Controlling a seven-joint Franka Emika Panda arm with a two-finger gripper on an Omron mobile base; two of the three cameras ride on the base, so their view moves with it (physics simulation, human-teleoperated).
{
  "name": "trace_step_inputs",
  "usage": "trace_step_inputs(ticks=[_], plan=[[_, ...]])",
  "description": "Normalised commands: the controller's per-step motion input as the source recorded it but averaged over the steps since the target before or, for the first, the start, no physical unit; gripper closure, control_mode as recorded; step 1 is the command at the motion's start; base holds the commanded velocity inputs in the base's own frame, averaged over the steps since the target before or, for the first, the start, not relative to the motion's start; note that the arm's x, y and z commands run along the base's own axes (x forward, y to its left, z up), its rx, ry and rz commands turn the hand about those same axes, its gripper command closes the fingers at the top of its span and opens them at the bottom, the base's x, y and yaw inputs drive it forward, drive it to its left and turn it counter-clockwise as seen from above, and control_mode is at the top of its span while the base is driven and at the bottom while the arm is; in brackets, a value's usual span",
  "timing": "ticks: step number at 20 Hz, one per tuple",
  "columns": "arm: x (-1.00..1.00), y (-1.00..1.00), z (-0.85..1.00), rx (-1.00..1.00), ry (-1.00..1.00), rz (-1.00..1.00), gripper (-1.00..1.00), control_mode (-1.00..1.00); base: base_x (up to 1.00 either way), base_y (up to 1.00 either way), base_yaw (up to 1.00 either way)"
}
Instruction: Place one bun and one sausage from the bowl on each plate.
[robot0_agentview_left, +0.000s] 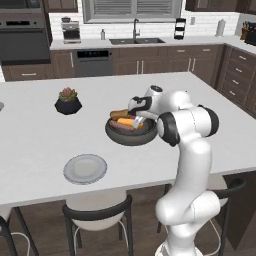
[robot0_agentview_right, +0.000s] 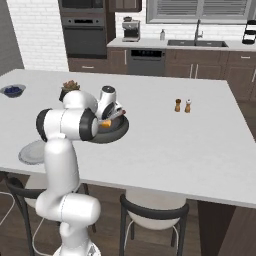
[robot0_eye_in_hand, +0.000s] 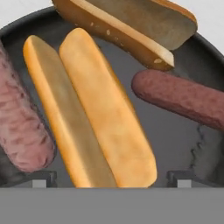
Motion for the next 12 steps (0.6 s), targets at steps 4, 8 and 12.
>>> trace_step_inputs(ticks=[4,8,12], plan=[[0.21,0.0,-0.23,0.0,0.03,0.0,-1.0,-1.0,0.0,0.0,0.0],[0.06,0.02,-0.27,0.0,0.14,0.0,1.0,-1.0,0.0,0.0,0.0],[-0.17,0.01,0.05,0.0,0.02,0.0,1.0,-1.0,0.0,0.0,0.0]])
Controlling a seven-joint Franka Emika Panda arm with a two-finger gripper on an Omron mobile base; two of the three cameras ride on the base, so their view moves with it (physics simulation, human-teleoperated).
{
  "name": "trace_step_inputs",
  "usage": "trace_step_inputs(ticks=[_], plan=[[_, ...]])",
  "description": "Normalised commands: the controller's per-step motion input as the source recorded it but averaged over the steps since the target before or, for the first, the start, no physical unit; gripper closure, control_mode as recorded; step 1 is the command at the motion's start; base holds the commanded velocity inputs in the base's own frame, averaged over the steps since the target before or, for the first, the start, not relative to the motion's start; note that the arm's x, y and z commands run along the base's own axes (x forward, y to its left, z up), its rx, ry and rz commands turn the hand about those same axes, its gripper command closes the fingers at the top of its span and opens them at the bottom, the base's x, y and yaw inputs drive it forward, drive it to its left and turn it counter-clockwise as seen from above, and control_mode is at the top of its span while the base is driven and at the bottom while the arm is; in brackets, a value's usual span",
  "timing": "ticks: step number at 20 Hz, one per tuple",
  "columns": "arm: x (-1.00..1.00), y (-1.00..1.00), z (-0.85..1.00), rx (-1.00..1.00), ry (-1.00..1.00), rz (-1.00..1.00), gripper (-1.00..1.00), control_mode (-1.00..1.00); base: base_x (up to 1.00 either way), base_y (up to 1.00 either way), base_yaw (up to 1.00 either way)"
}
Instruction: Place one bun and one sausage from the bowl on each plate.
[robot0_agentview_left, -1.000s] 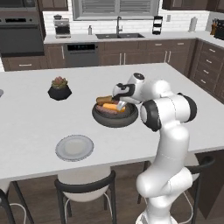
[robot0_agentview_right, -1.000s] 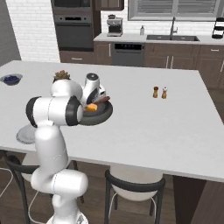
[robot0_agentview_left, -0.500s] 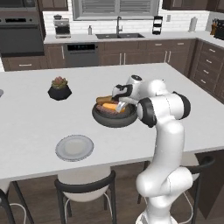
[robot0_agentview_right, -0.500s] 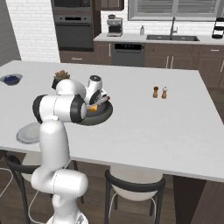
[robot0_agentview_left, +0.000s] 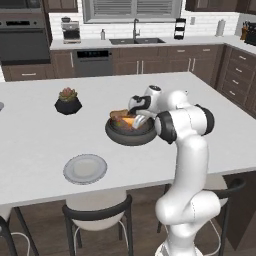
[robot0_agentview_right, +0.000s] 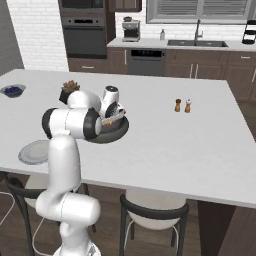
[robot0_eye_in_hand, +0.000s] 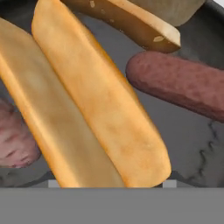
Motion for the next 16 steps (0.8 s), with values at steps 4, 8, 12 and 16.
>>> trace_step_inputs(ticks=[4,8,12,16], plan=[[-0.26,0.0,0.46,0.0,-0.03,0.0,1.0,-1.0,0.0,0.0,0.0],[-0.64,-0.04,0.7,0.0,-0.1,0.0,1.0,-1.0,0.0,0.0,0.0],[-1.0,0.28,0.71,0.0,-0.09,0.0,1.0,-1.0,0.0,0.0,0.0],[-1.0,1.0,0.29,-0.02,-0.01,0.01,1.0,-1.0,0.0,0.0,0.0]])
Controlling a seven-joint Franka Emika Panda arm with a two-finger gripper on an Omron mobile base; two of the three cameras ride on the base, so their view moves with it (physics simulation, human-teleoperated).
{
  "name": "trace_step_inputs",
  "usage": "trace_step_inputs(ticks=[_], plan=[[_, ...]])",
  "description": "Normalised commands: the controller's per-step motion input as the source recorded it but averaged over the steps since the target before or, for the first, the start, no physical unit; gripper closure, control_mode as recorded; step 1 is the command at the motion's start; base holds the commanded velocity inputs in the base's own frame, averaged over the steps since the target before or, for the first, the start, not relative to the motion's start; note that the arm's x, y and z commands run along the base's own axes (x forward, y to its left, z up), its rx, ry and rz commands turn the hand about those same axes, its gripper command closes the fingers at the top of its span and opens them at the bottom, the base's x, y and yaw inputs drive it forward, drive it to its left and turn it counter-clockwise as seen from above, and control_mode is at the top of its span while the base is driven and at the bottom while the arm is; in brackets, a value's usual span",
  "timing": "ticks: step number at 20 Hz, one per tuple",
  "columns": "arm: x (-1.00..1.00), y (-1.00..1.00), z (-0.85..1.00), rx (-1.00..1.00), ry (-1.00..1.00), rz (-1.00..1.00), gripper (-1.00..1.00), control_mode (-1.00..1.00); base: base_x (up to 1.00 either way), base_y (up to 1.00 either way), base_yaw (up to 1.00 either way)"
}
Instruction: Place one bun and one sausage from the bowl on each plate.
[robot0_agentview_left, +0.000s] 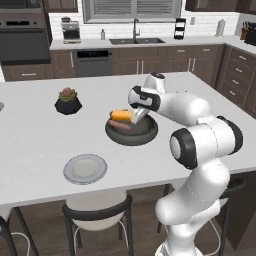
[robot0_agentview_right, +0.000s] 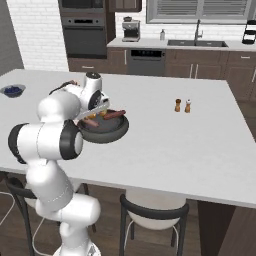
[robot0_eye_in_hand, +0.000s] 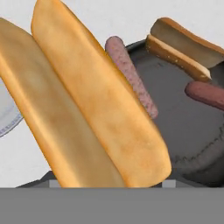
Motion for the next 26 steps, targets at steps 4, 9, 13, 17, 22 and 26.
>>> trace_step_inputs(ticks=[4,9,13,17,22,26], plan=[[-0.99,1.0,0.27,-0.03,0.0,0.01,1.0,-1.0,0.0,0.0,0.0],[-0.79,1.0,0.11,0.0,0.01,0.0,1.0,-1.0,0.0,0.0,0.0],[-0.28,0.85,-0.18,-0.01,0.0,0.0,1.0,-1.0,0.0,0.0,0.0],[0.07,0.42,-0.64,-0.06,0.03,-0.05,1.0,-1.0,0.0,0.0,0.0],[-0.14,0.4,-0.62,-0.01,0.01,-0.05,1.0,-1.0,0.0,0.0,0.0],[0.11,0.04,-0.51,0.0,0.03,-0.11,1.0,-1.0,0.0,0.0,0.0]])
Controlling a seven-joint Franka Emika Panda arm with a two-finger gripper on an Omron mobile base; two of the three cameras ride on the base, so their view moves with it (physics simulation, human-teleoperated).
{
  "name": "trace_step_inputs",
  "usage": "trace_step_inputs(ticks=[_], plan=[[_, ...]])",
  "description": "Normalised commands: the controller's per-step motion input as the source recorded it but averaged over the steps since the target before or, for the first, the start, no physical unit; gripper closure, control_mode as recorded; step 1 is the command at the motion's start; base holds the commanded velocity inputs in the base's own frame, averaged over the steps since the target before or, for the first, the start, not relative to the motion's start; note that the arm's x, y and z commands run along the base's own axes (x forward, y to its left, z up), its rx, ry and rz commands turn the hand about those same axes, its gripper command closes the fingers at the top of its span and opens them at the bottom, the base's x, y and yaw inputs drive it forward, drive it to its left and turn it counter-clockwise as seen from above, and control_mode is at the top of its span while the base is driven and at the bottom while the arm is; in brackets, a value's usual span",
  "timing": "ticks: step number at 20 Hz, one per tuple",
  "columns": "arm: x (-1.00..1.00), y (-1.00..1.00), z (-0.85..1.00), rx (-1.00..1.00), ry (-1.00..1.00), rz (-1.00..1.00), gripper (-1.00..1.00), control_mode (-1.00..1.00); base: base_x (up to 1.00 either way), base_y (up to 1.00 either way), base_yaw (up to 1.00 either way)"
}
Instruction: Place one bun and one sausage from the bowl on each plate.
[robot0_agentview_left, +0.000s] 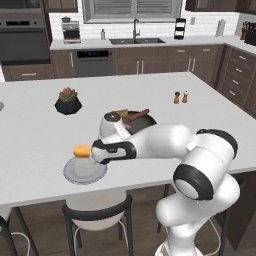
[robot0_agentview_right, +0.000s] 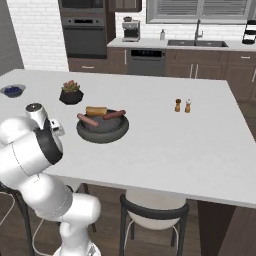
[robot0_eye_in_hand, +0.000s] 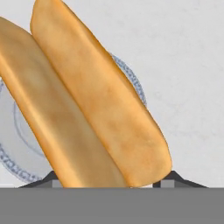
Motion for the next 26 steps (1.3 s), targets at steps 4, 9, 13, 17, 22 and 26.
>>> trace_step_inputs(ticks=[4,9,13,17,22,26], plan=[[0.19,0.0,-0.45,0.0,0.01,-0.1,1.0,-1.0,0.0,0.0,0.0],[0.0,0.13,-0.32,0.0,0.0,-0.09,1.0,-1.0,0.0,0.0,0.0],[0.05,0.07,-0.28,0.0,0.0,-0.11,-1.0,-1.0,0.0,0.0,0.0],[0.01,0.02,-0.07,0.0,0.0,-0.08,-1.0,-1.0,0.0,0.0,0.0],[0.0,0.02,0.09,0.0,0.0,-0.03,-1.0,-1.0,0.0,0.0,0.0],[-0.13,-0.15,0.73,0.0,-0.03,-0.03,-1.0,-1.0,0.0,0.0,0.0]])
